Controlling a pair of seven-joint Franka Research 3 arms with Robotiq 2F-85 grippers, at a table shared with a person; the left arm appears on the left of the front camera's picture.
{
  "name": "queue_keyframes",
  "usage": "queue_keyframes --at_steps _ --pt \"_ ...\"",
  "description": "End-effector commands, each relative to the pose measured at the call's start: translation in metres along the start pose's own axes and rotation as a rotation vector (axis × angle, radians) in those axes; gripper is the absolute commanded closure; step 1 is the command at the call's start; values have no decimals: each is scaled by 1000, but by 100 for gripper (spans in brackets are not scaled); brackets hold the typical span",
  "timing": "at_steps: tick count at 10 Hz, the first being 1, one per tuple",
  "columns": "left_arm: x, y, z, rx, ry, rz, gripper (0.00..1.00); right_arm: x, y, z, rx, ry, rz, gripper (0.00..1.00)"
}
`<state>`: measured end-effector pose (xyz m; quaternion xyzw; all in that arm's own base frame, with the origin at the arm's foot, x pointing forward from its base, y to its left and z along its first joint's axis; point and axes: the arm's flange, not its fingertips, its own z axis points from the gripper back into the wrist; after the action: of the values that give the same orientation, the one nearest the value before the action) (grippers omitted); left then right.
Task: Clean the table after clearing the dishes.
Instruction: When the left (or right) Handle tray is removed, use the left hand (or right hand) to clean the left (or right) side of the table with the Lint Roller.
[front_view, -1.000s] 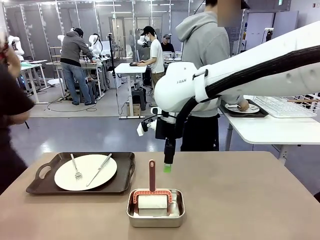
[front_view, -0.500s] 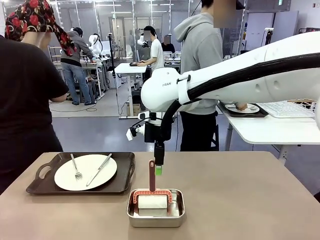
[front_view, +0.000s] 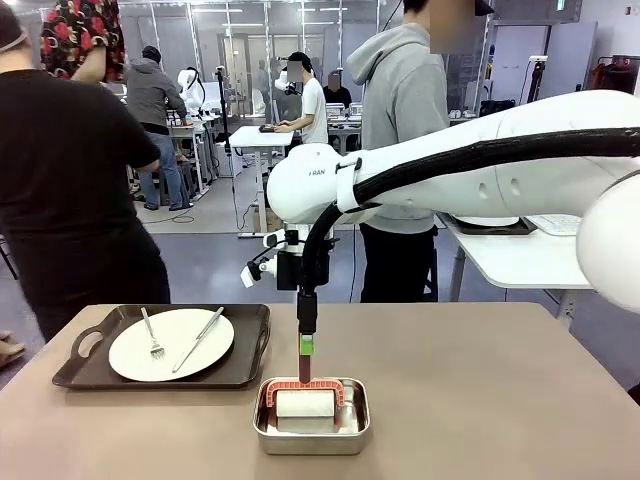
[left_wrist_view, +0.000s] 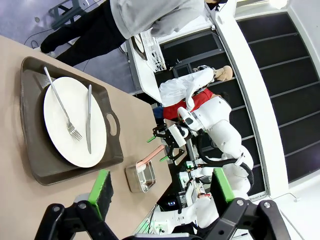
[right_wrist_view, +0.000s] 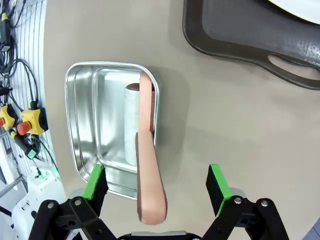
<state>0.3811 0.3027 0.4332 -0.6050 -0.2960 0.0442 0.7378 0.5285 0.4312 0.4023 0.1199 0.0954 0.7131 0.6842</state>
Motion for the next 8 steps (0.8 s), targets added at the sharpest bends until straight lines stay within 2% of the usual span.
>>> queue_keyframes --at_steps 1,3,8 --pt "-2 -2 3 -10 0 -3 0 9 -4 2 20 37 2 0" --pt "-2 -2 3 -10 0 -3 0 10 -7 2 32 44 -9 3" --pt "-2 -2 3 -10 0 -3 0 11 -7 2 39 50 -18 53"
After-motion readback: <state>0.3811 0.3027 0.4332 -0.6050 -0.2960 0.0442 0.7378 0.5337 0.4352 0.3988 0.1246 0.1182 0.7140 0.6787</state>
